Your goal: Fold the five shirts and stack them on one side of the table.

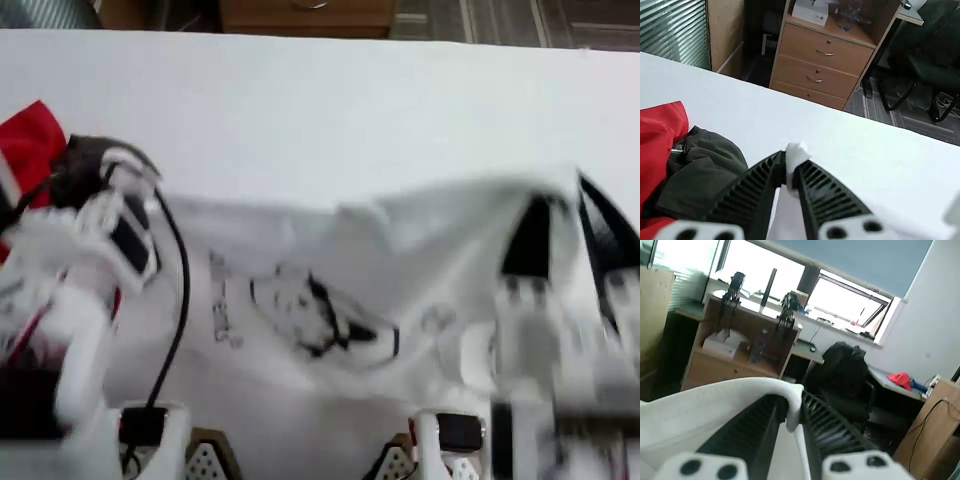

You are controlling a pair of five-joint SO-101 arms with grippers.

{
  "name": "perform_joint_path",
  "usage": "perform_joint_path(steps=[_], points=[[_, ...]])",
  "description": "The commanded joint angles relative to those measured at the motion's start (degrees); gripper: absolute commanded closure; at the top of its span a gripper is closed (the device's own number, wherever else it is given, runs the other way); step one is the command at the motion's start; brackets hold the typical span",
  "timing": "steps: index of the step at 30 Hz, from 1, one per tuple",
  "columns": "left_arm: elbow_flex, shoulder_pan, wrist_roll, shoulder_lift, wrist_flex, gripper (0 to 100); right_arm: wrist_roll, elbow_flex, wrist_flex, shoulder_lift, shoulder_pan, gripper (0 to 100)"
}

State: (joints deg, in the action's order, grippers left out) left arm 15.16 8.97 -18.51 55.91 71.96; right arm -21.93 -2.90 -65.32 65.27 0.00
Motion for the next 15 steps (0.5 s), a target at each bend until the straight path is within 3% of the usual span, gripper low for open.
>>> perform_joint_path(steps=[1,8,15], points=[[0.6,0.5,-0.2,-7.3,-8.0,97,0.2,-6.9,8.2,-7.3,0.0,98.0],[-0.1,0.2,-0.3,-25.0,-21.5,97,0.1,-11.6,23.9,-23.4,0.3,98.0],[-14.3,0.2,-0.3,-41.4,-22.8,97,0.0,-5.8,31.7,-40.7,0.3,98.0]])
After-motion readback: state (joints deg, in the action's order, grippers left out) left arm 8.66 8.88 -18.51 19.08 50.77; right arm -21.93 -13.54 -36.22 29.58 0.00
